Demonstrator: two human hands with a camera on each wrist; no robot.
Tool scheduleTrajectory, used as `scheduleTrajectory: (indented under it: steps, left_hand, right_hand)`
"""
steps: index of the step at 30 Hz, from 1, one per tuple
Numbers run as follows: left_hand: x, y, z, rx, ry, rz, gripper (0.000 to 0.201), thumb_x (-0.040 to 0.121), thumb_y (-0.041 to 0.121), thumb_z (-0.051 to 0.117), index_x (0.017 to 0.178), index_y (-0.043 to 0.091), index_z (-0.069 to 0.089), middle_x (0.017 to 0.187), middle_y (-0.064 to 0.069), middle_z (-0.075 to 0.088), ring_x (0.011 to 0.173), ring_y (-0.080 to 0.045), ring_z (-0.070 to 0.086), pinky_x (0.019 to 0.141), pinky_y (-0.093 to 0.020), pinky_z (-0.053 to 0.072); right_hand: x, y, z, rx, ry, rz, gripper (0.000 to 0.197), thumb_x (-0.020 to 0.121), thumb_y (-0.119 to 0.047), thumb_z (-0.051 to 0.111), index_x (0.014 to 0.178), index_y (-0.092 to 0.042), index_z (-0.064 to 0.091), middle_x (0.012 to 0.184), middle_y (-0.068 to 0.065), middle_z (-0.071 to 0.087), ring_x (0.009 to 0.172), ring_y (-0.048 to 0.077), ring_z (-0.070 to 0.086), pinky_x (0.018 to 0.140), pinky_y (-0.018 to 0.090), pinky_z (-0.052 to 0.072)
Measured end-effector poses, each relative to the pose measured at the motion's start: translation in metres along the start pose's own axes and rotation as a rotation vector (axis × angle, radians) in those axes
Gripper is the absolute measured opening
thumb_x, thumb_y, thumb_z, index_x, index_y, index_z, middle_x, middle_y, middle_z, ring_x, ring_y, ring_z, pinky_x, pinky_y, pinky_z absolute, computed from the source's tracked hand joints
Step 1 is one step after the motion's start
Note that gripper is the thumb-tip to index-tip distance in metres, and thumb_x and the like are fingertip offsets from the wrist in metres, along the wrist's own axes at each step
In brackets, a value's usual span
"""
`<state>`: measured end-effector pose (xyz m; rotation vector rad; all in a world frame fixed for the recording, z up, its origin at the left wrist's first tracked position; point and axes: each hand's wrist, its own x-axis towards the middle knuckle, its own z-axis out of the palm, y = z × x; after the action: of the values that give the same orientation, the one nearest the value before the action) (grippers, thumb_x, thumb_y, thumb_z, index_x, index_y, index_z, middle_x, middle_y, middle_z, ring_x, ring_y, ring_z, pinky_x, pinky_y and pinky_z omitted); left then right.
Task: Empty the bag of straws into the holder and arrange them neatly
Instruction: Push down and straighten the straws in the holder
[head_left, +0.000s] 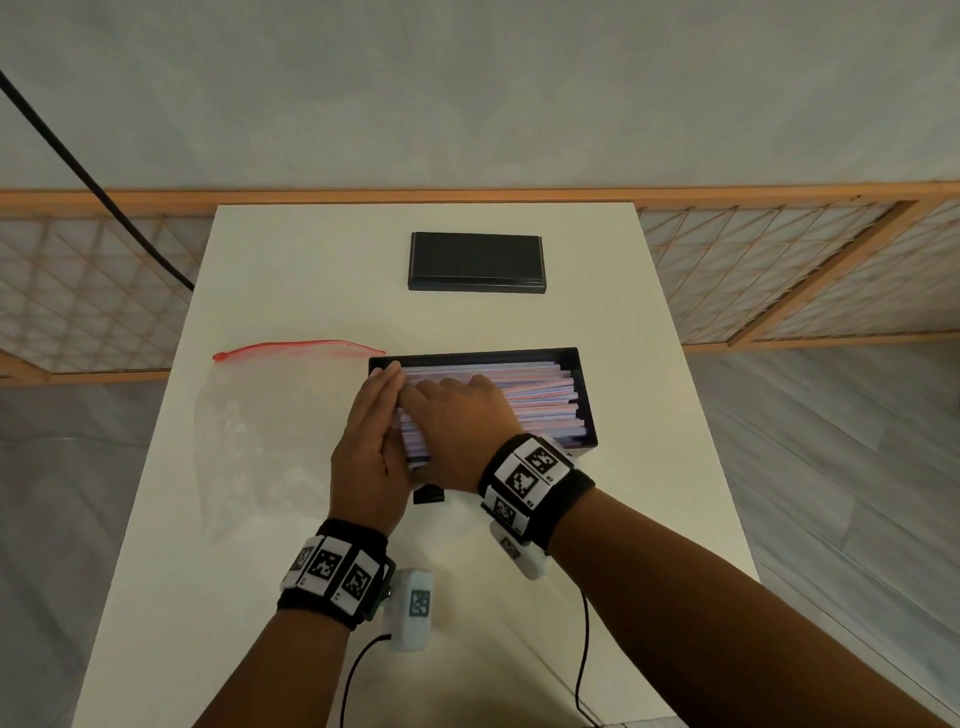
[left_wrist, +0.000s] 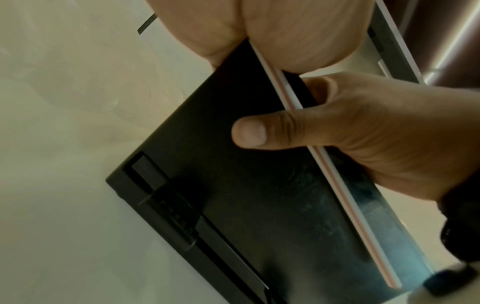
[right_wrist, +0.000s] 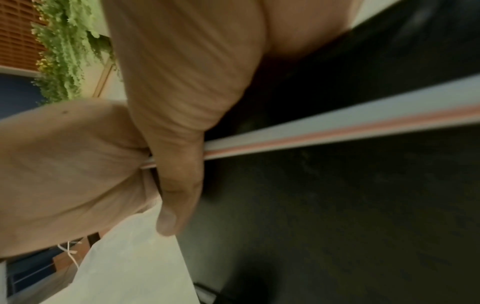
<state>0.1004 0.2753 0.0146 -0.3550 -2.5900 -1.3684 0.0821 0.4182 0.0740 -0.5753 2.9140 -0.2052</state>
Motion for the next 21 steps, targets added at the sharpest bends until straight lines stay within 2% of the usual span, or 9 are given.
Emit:
scheduleTrajectory:
  steps: [4, 7, 10, 11, 14, 15, 17, 19, 21]
  left_hand:
    - [-0.002, -0.002, -0.002, 0.004, -0.037, 0.016, 0.048, 0.105, 0.010, 0.034, 0.150, 0.002, 0.047, 0.159, -0.008, 0.046, 0.151, -0.021, 0.039, 0.124, -0.042, 0.034]
    - [-0.003, -0.001, -0.004, -0.005, -0.059, 0.020, 0.051, 0.105, 0.019, 0.031, 0.151, 0.002, 0.046, 0.160, -0.008, 0.044, 0.152, -0.022, 0.037, 0.124, -0.045, 0.033]
    - [-0.002, -0.002, -0.005, 0.040, -0.085, 0.023, 0.054, 0.105, 0.023, 0.029, 0.153, 0.002, 0.043, 0.162, -0.006, 0.040, 0.154, -0.019, 0.033, 0.127, -0.033, 0.026]
    - [-0.002, -0.002, -0.006, 0.064, -0.100, 0.028, 0.055, 0.105, 0.025, 0.028, 0.154, 0.002, 0.041, 0.162, -0.006, 0.039, 0.155, -0.013, 0.029, 0.128, -0.026, 0.021]
    - [0.001, 0.001, -0.012, 0.112, -0.172, 0.051, 0.058, 0.104, 0.030, 0.028, 0.155, 0.003, 0.040, 0.163, -0.007, 0.036, 0.151, 0.015, 0.010, 0.124, -0.009, 0.009]
    - [0.003, 0.003, -0.015, 0.132, -0.199, 0.058, 0.058, 0.104, 0.031, 0.028, 0.154, 0.004, 0.042, 0.162, -0.006, 0.038, 0.149, 0.019, 0.009, 0.122, -0.006, 0.007]
    - [0.009, 0.009, -0.026, 0.186, -0.243, 0.049, 0.058, 0.104, 0.037, 0.031, 0.151, 0.008, 0.048, 0.158, -0.002, 0.044, 0.148, 0.009, 0.023, 0.120, -0.005, 0.011]
    - [0.019, 0.018, -0.042, 0.253, -0.293, 0.040, 0.054, 0.103, 0.039, 0.039, 0.147, 0.012, 0.054, 0.155, -0.002, 0.050, 0.144, -0.010, 0.042, 0.122, -0.018, 0.024]
    - [0.033, 0.030, -0.058, 0.333, -0.382, 0.062, 0.048, 0.101, 0.031, 0.054, 0.147, 0.015, 0.054, 0.155, -0.002, 0.051, 0.141, -0.018, 0.048, 0.118, -0.027, 0.032]
  right_hand:
    - [-0.003, -0.001, 0.005, -0.002, 0.066, -0.007, 0.079, 0.064, -0.061, 0.081, 0.126, -0.017, 0.058, 0.117, 0.000, 0.068, 0.099, 0.026, 0.065, 0.085, 0.043, 0.046]
    - [-0.006, -0.002, 0.011, 0.003, 0.122, 0.002, 0.077, 0.062, -0.062, 0.081, 0.122, -0.018, 0.061, 0.114, -0.001, 0.068, 0.098, 0.024, 0.064, 0.086, 0.044, 0.046]
    - [-0.008, -0.002, 0.014, 0.002, 0.163, 0.017, 0.080, 0.060, -0.064, 0.081, 0.122, -0.018, 0.062, 0.114, 0.000, 0.065, 0.100, 0.025, 0.061, 0.086, 0.045, 0.045]
    - [-0.009, -0.002, 0.013, -0.006, 0.155, 0.022, 0.082, 0.059, -0.066, 0.080, 0.123, -0.018, 0.060, 0.115, 0.000, 0.063, 0.101, 0.024, 0.059, 0.087, 0.046, 0.044]
    - [-0.016, -0.001, 0.004, 0.020, 0.094, 0.053, 0.094, 0.056, -0.074, 0.077, 0.132, -0.025, 0.054, 0.125, -0.004, 0.058, 0.112, 0.021, 0.053, 0.097, 0.047, 0.041]
    - [-0.021, 0.002, -0.002, 0.078, 0.084, 0.073, 0.096, 0.055, -0.075, 0.077, 0.135, -0.028, 0.052, 0.128, -0.006, 0.056, 0.117, 0.020, 0.052, 0.101, 0.047, 0.040]
    - [-0.038, 0.016, -0.017, 0.248, 0.110, 0.127, 0.089, 0.059, -0.074, 0.075, 0.133, -0.031, 0.054, 0.130, -0.008, 0.056, 0.119, 0.017, 0.053, 0.103, 0.044, 0.043]
    - [-0.058, 0.038, -0.029, 0.365, 0.203, 0.174, 0.068, 0.069, -0.065, 0.074, 0.125, -0.028, 0.060, 0.125, -0.007, 0.060, 0.112, 0.016, 0.060, 0.094, 0.039, 0.050]
    - [-0.074, 0.062, -0.040, 0.363, 0.205, 0.250, 0.050, 0.079, -0.046, 0.077, 0.123, -0.027, 0.062, 0.126, -0.007, 0.061, 0.107, 0.017, 0.062, 0.088, 0.035, 0.053]
